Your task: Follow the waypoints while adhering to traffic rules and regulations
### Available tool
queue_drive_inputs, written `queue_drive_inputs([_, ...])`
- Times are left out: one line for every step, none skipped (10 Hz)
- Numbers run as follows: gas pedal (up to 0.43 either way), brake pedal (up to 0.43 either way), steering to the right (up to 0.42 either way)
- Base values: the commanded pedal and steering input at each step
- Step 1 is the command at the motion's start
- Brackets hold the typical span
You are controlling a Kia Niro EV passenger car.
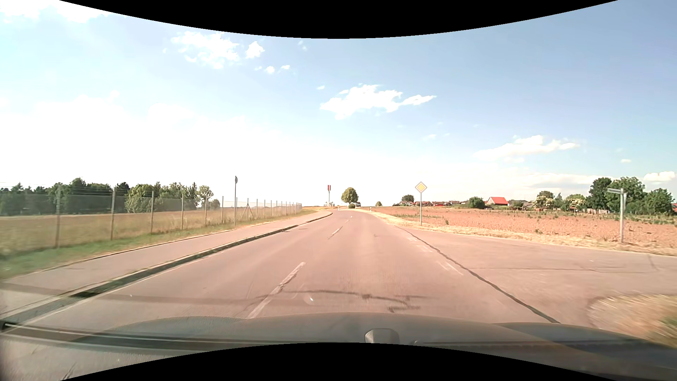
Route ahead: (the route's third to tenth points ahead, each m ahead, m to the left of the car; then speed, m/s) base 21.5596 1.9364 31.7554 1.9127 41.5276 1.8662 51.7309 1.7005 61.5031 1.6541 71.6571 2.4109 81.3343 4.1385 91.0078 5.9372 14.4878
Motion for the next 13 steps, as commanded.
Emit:
queue_drive_inputs([0.087,0.006,0.015])
queue_drive_inputs([0.087,0.006,0.015])
queue_drive_inputs([0.087,0.006,0.015])
queue_drive_inputs([0.087,0.006,0.015])
queue_drive_inputs([0.087,0.012,0.015])
queue_drive_inputs([0.087,0.006,0.014])
queue_drive_inputs([0.087,0.006,0.012])
queue_drive_inputs([0.087,0.006,0.010])
queue_drive_inputs([0.087,0.006,0.008])
queue_drive_inputs([0.087,0.006,0.006])
queue_drive_inputs([0.087,0.006,0.005])
queue_drive_inputs([0.087,0.006,0.002])
queue_drive_inputs([0.087,0.006,0.001])
